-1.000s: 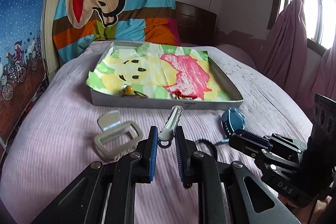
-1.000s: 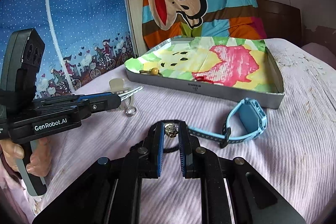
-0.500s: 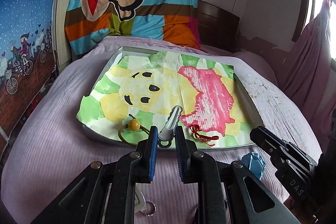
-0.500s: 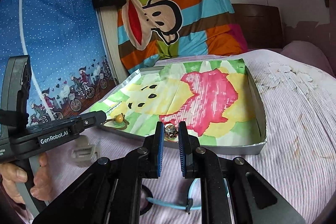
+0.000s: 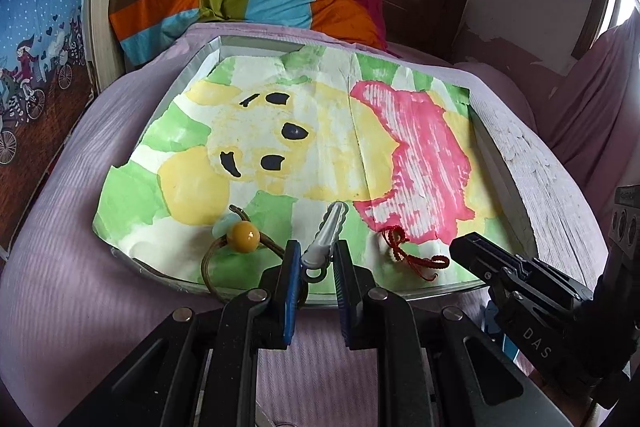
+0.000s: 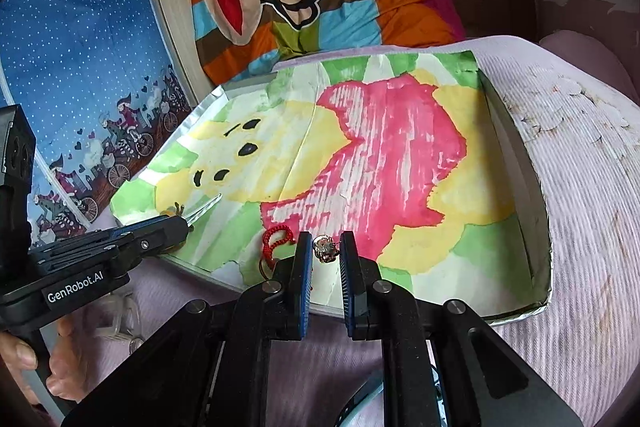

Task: Organize jewelry
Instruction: 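Carry the earring and white clip into the tray and open both tools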

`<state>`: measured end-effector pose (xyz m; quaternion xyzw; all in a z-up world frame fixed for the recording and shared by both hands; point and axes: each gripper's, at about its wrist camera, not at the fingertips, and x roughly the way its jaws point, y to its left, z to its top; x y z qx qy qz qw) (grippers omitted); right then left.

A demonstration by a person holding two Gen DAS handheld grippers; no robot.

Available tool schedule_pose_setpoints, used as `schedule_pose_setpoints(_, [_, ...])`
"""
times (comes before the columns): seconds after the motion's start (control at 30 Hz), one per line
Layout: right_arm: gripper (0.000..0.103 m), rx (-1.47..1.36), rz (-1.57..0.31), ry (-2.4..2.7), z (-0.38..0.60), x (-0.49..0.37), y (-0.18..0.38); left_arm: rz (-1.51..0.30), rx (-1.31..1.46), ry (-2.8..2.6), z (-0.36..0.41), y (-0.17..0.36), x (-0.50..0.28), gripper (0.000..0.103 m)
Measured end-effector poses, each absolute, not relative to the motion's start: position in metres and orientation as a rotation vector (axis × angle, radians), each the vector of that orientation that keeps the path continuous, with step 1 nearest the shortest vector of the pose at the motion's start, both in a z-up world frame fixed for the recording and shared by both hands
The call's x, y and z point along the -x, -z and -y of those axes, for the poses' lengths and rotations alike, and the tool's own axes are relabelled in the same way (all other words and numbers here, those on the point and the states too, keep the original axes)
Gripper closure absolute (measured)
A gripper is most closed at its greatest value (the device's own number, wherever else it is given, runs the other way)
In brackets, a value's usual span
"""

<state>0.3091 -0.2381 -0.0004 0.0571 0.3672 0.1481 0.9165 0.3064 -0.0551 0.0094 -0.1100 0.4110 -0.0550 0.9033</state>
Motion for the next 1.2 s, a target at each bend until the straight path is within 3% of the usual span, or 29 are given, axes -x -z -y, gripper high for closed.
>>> schedule_pose_setpoints(0.47, [0.089, -0.113, -0.773, -0.317, 0.239, -0.309, 0.008, -0.816, 0.185, 0.107, 0.057, -0.011, -0.297, 0.085])
schedule_pose_setpoints(0.6, [0.068, -0.121, -0.74, -0.314, 0.245, -0.3, 0.004, -0.788, 0.222, 0.098, 0.05, -0.015, -0.288, 0.079])
schedule_pose_setpoints(0.67, [0.066, -0.13, -0.717, -0.313, 0.249, -0.295, 0.0, -0.772, 0.224, 0.092, 0.048, -0.018, -0.283, 0.076])
schedule_pose_setpoints(0.77, [0.062, -0.132, -0.683, -0.306, 0.255, -0.284, -0.007, -0.74, 0.231, 0.087, 0.043, -0.024, -0.272, 0.057])
schedule_pose_setpoints(0.8, [0.057, -0.129, -0.664, -0.305, 0.257, -0.278, -0.01, -0.722, 0.232, 0.083, 0.041, -0.027, -0.267, 0.046])
schedule_pose_setpoints(0.97, [0.041, -0.101, -0.573, -0.297, 0.263, -0.246, -0.031, -0.643, 0.205, 0.064, 0.035, -0.039, -0.242, 0.037])
schedule_pose_setpoints(1.03, [0.029, -0.105, -0.545, -0.291, 0.266, -0.234, -0.039, -0.605, 0.205, 0.055, 0.032, -0.044, -0.228, 0.025])
schedule_pose_setpoints(1.2, [0.013, -0.119, -0.47, -0.287, 0.271, -0.202, -0.055, -0.518, 0.204, 0.039, 0.025, -0.056, -0.197, 0.006])
